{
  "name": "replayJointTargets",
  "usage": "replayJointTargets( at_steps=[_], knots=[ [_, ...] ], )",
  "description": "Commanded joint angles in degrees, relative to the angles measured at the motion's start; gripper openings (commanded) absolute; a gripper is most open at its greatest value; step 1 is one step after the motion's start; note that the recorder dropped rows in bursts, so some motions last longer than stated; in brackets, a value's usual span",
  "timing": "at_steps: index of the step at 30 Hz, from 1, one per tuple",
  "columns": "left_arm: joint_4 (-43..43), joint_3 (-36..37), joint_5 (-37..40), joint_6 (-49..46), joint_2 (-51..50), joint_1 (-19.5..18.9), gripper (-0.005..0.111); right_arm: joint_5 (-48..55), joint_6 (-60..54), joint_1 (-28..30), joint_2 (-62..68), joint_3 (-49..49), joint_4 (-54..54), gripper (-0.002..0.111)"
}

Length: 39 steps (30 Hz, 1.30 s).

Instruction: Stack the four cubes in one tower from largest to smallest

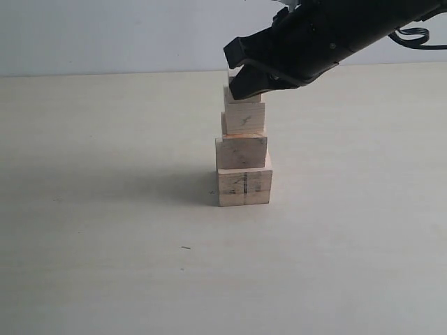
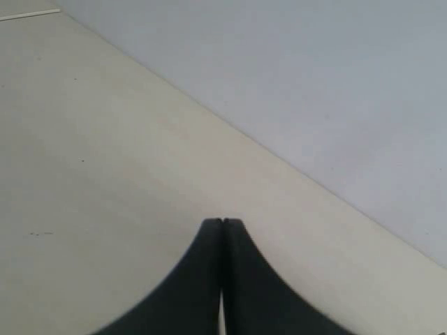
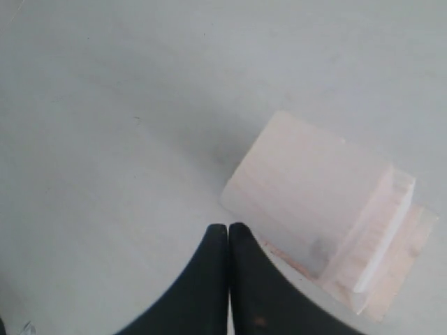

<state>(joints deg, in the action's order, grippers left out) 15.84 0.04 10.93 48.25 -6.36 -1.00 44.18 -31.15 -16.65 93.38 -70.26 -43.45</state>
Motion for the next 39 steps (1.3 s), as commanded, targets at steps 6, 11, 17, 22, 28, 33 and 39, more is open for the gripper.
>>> replayJointTargets(
  at_steps=[6,11,17,22,28,33,39],
  knots=[
    [0.24,-0.04,-0.28,-0.02,0.29,0.24,0.0,-2.99,0.03,-0.06,-0.02,0.22,0.37,0.0],
    [0.24,-0.04,-0.28,-0.02,0.29,0.24,0.0,-2.27,0.16,-0.06,-0.02,0.22,0.37,0.0],
    [0.24,-0.04,-0.28,-0.02,0.29,0.24,0.0,1.45,4.09,-0.06,-0.8,0.22,3.89,0.0],
    [0.24,-0.04,-0.28,-0.02,0.29,0.24,0.0,1.09,6.43,-0.06,-1.81,0.22,8.07,0.0],
    [0.24,-0.04,-0.28,-0.02,0.29,0.24,0.0,-1.16,6.43,-0.06,-1.85,0.22,8.95,0.0],
    [0.24,-0.04,-0.28,-0.02,0.29,0.24,0.0,-2.34,7.59,-0.06,-1.85,0.22,8.95,0.0],
    [0.24,-0.04,-0.28,-0.02,0.29,0.24,0.0,-2.11,8.83,-0.06,-1.94,0.22,9.08,0.0]
  ],
)
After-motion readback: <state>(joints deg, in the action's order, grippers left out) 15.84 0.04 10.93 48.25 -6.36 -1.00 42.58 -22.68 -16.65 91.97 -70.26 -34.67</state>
